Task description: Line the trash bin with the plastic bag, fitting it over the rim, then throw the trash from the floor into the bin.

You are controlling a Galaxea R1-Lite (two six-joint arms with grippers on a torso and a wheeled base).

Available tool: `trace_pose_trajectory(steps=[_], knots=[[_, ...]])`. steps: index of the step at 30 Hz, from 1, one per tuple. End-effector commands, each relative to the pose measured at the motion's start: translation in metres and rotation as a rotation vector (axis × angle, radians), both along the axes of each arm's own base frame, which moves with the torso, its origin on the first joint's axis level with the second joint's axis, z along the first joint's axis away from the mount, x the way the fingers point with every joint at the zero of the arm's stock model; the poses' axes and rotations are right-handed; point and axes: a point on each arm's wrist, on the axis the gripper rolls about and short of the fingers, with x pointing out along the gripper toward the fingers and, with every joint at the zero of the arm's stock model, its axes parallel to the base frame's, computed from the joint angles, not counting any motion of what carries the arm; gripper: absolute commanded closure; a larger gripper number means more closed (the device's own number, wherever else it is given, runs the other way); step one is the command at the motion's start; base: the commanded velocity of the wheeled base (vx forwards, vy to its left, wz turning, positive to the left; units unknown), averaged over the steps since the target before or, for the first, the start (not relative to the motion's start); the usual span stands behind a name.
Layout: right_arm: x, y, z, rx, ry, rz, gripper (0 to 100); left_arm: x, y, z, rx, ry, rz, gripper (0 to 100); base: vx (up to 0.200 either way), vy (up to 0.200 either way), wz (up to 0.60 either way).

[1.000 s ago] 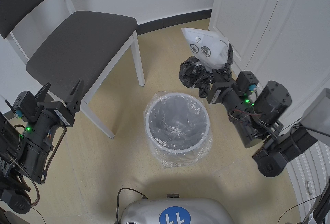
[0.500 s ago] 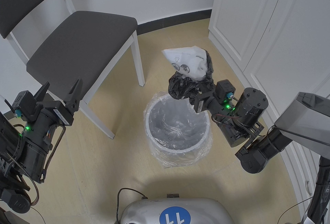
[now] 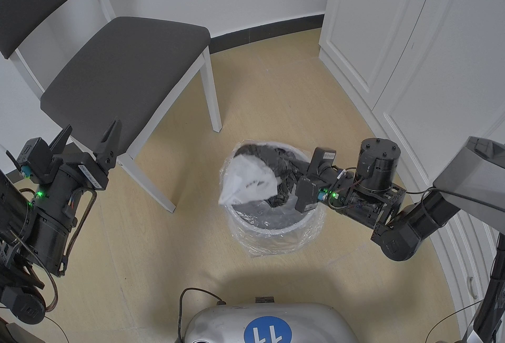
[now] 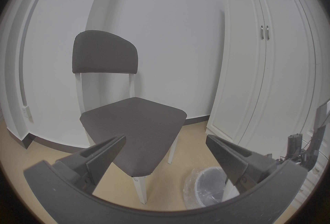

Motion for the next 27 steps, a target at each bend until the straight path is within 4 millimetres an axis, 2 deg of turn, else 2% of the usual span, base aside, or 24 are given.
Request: trace_pose_trajectory(steps=[1,3,5,8,15,22,27], knots=[[-0.018,-0.016,0.035,-0.438,-0.029,0.175,100,0.005,0.009,0.0,0.009,-0.007,0.014,0,0.0,0.0,0.0],[-0.015,-0.021,0.049,-0.592,-0.043,0.201,100,0.005,0.01,0.002,0.008,-0.015,0.013,0,0.0,0.0,0.0],[-0.003,-0.031,0.062,-0.725,-0.073,0.185,100,0.004,0.011,0.003,0.006,-0.019,0.012,0,0.0,0.0,0.0],[0.013,-0.037,0.068,-0.875,-0.104,0.175,100,0.002,0.011,0.004,0.005,-0.027,0.009,0,0.0,0.0,0.0],[0.041,-0.03,0.066,-0.959,-0.125,0.085,100,0.002,0.011,0.004,0.006,-0.025,0.009,0,0.0,0.0,0.0],[0.052,-0.016,0.069,-1.043,-0.154,0.037,100,0.002,0.011,0.004,0.004,-0.025,0.009,0,0.0,0.0,0.0],[0.056,-0.002,0.069,-1.079,-0.174,0.066,100,0.002,0.012,0.005,0.002,-0.031,0.009,0,0.0,0.0,0.0]])
